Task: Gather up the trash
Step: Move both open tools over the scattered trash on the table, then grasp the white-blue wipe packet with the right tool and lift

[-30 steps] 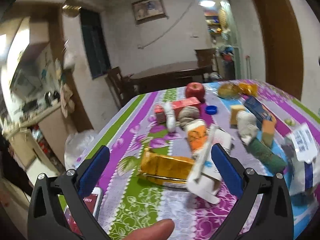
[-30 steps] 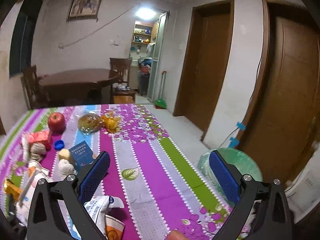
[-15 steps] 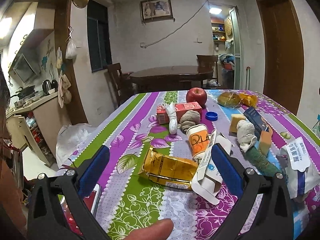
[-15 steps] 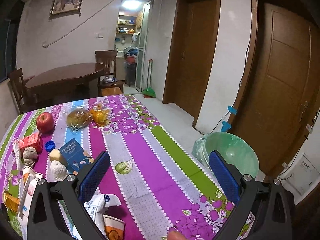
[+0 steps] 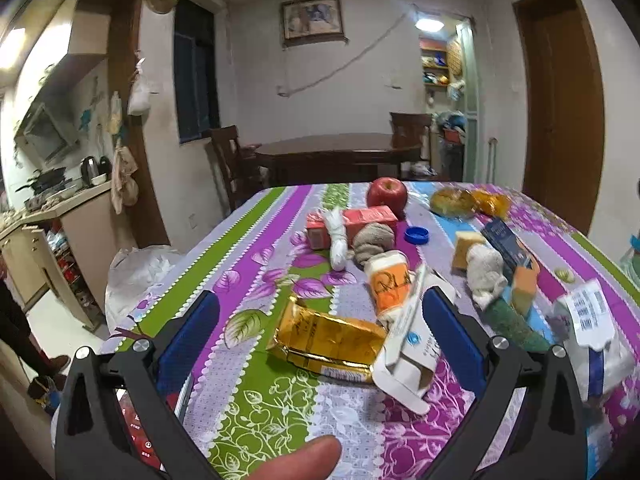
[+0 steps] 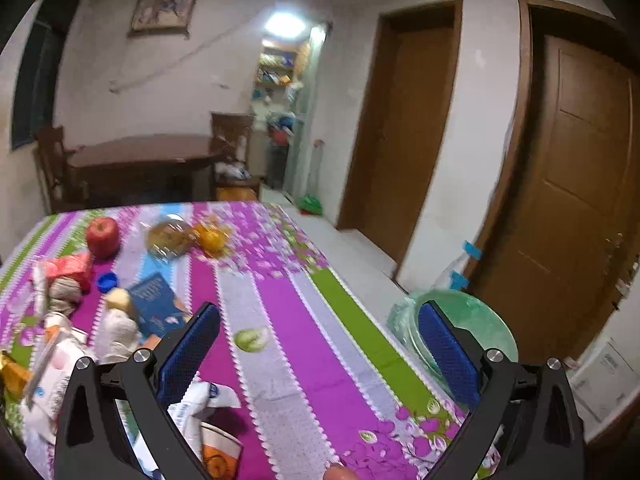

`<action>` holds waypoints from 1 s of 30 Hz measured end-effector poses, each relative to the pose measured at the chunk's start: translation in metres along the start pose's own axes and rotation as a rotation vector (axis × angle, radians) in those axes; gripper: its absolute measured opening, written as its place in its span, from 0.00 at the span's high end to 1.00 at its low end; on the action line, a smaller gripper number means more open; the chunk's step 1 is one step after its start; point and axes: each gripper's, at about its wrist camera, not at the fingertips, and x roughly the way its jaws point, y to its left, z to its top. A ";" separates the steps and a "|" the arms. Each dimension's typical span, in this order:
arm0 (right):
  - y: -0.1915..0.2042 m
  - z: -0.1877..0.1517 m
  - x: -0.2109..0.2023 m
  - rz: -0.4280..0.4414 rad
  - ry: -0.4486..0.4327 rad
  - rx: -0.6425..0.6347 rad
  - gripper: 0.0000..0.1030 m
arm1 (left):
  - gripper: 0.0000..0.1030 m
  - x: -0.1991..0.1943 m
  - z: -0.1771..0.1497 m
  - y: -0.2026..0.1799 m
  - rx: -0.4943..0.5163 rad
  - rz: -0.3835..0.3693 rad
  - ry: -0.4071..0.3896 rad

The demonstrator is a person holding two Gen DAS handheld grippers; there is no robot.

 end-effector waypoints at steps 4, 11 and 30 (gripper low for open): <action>-0.007 0.003 -0.023 0.080 -0.092 -0.009 0.04 | 0.05 0.003 0.002 0.000 -0.020 0.052 -0.009; -0.019 0.006 -0.069 0.194 -0.237 -0.008 0.04 | 0.05 0.001 0.010 0.030 -0.091 0.025 0.109; 0.047 -0.070 0.021 0.573 0.362 -0.051 0.16 | 0.30 0.003 -0.031 0.042 -0.172 -0.134 0.390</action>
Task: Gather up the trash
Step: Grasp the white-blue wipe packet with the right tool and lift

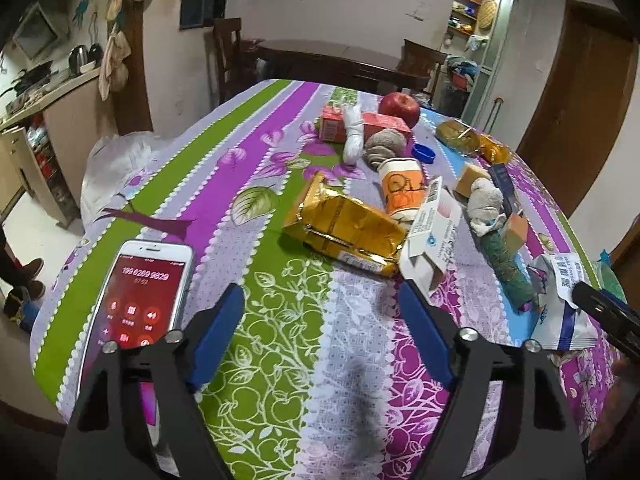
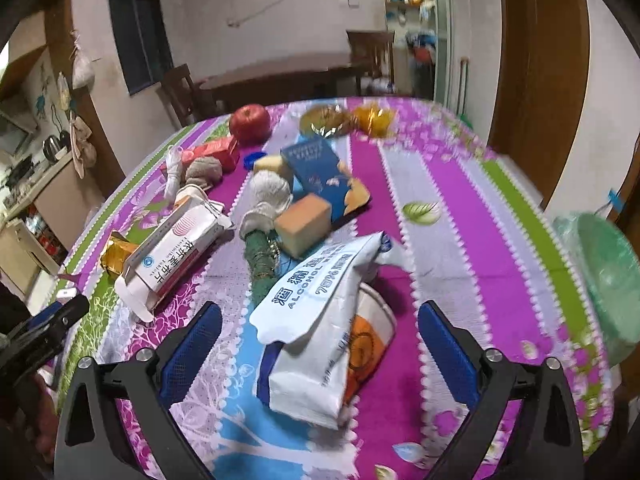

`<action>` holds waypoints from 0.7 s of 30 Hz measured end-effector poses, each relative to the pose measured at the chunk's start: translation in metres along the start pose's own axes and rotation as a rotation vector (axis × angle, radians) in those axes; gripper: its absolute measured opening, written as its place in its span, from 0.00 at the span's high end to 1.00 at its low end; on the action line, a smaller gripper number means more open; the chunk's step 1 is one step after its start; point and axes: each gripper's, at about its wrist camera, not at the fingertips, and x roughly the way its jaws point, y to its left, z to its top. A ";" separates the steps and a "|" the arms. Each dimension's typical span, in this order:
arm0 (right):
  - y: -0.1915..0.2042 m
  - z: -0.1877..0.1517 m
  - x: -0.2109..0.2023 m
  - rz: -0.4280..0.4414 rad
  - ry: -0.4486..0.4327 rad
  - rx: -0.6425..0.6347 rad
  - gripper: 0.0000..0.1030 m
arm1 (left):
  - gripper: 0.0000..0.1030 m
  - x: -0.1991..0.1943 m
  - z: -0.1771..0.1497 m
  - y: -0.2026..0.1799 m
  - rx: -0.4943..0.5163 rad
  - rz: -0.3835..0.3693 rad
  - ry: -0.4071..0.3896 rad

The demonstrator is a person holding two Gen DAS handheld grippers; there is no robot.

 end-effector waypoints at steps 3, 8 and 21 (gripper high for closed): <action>0.007 -0.001 0.015 -0.024 0.023 -0.039 0.41 | 0.32 0.008 0.001 0.002 -0.007 -0.009 0.029; 0.015 -0.004 0.016 -0.014 -0.018 -0.103 0.65 | 0.32 0.015 0.002 0.007 -0.023 -0.012 0.055; -0.048 0.013 -0.087 0.308 -0.249 0.052 0.69 | 0.32 0.022 0.003 -0.055 0.125 -0.130 0.112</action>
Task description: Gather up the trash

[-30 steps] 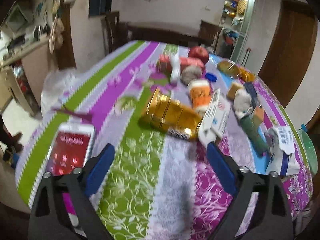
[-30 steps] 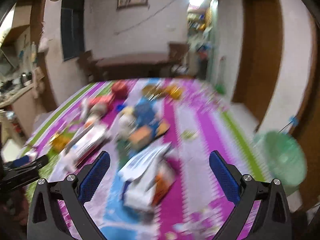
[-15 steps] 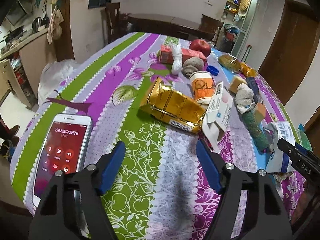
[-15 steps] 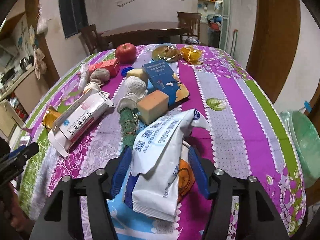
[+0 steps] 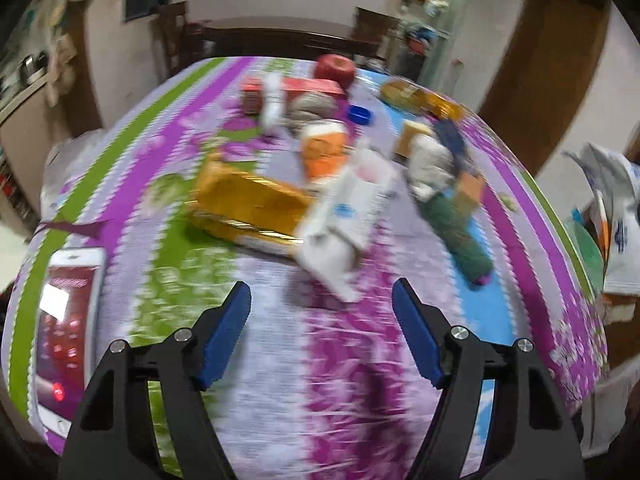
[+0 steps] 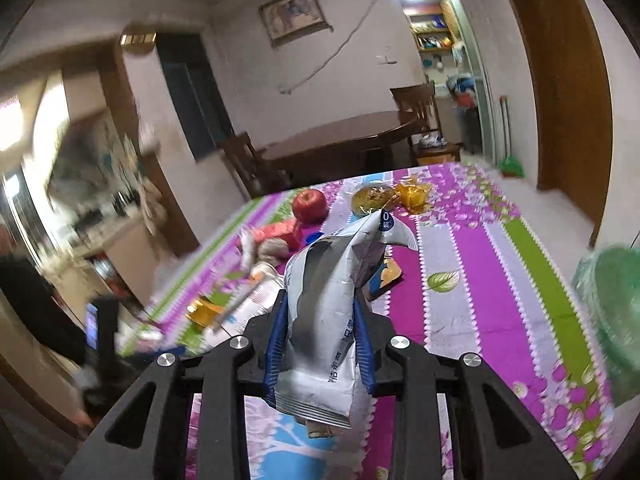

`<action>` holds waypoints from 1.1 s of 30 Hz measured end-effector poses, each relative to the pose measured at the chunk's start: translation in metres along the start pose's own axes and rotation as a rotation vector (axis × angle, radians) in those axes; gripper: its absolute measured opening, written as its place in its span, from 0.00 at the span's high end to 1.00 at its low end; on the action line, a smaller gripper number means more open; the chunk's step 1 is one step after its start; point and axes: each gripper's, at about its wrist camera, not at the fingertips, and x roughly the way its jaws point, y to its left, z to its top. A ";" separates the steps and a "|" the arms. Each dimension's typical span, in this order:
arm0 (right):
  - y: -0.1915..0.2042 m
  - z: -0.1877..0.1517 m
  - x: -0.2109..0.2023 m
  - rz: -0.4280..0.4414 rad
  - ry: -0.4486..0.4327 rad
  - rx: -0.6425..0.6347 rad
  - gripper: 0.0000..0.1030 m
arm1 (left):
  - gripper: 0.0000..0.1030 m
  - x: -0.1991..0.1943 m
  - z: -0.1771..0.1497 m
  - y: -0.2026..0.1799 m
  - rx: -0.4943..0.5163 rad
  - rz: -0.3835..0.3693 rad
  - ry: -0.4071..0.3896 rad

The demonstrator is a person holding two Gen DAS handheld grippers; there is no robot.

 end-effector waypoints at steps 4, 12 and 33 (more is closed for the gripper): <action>-0.021 -0.012 0.019 0.125 0.115 0.058 0.66 | 0.32 0.001 -0.001 -0.026 0.058 0.003 -0.006; 0.021 -0.034 -0.004 0.056 -0.068 -0.368 0.54 | 0.26 0.006 -0.002 -0.042 0.096 0.019 0.024; -0.040 -0.023 0.113 -0.008 0.345 -0.018 0.26 | 0.18 -0.008 -0.006 -0.043 0.107 0.075 0.064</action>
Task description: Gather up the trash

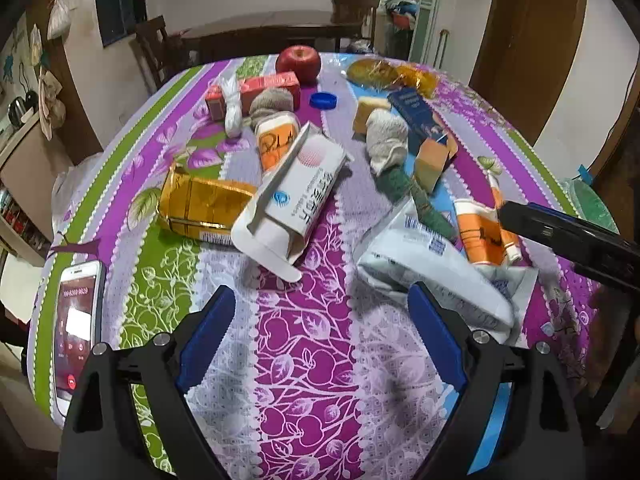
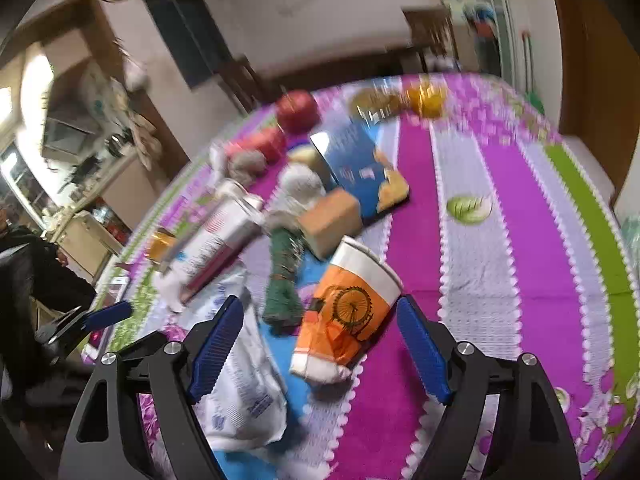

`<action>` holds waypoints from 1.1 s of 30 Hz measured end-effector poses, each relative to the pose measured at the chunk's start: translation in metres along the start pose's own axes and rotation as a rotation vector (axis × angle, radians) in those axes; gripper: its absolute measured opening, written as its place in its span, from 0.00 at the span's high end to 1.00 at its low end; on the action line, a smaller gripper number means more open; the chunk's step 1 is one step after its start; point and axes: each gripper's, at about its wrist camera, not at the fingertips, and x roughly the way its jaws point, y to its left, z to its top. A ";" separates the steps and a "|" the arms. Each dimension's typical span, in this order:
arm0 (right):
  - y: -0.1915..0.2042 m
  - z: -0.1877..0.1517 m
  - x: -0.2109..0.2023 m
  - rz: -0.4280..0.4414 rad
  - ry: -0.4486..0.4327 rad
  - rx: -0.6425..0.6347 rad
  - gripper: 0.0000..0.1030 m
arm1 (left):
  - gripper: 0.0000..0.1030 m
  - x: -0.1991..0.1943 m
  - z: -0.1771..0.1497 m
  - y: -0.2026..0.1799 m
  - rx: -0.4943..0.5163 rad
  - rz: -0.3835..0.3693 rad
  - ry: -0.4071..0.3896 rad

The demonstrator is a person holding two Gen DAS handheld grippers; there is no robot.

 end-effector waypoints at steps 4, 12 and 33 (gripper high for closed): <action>-0.002 0.000 0.026 -0.011 0.067 -0.002 0.64 | 0.18 0.009 -0.002 -0.004 -0.004 -0.040 0.051; -0.021 0.000 -0.035 0.072 -0.141 0.017 0.91 | 0.17 0.012 0.001 -0.023 -0.131 -0.144 0.107; -0.081 -0.056 -0.103 0.118 -0.243 0.071 0.91 | 0.63 0.002 -0.015 -0.056 -0.219 0.001 0.120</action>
